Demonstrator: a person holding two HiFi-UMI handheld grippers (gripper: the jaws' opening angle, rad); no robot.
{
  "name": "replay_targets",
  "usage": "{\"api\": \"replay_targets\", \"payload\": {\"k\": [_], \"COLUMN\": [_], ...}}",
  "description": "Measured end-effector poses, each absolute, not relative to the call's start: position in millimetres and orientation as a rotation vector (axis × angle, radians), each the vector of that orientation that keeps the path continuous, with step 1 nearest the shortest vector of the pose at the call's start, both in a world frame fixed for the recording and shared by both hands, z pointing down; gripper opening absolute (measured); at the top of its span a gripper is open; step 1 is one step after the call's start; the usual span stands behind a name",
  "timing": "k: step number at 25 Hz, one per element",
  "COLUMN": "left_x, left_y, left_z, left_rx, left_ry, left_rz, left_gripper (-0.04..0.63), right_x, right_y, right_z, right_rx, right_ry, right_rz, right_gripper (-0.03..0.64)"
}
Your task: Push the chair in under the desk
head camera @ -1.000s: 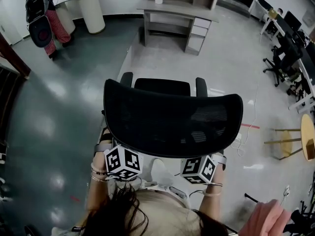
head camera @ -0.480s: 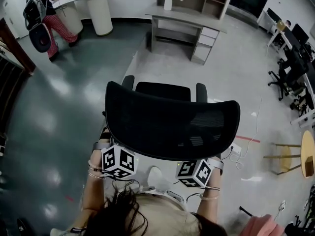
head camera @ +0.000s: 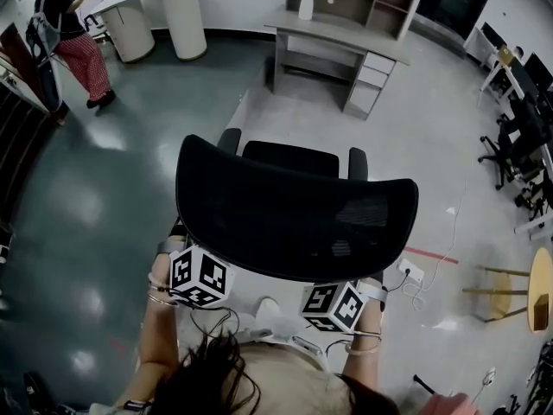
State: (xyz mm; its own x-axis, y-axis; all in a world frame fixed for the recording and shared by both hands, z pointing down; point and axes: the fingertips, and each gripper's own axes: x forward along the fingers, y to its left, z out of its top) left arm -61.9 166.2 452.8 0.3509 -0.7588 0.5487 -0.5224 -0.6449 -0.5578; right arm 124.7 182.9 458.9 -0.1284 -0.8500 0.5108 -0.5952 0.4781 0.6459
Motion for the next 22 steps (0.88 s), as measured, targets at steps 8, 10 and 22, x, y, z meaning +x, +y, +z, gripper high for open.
{"api": "replay_targets", "payload": {"k": [8,10,22], "left_x": [-63.1,-65.2,-68.1], "left_y": [143.1,136.0,94.1], "left_z": [452.8,451.0,451.2], "left_rx": [-2.335,-2.335,-2.347], "left_ry": [1.146,1.142,1.113], "left_rz": [-1.167,-1.169,-1.155], "left_gripper": [0.221,0.221,0.221], "right_x": [123.9,121.9,118.3], "right_y": [159.6,153.0,115.3], "right_z": [458.9,457.1,457.7], "right_rx": [1.211,1.214,1.234], "right_ry": [-1.829,-1.832,-1.810], "right_rz": [-0.361,-0.359,-0.342], "right_gripper": [0.233,0.233,0.235]}}
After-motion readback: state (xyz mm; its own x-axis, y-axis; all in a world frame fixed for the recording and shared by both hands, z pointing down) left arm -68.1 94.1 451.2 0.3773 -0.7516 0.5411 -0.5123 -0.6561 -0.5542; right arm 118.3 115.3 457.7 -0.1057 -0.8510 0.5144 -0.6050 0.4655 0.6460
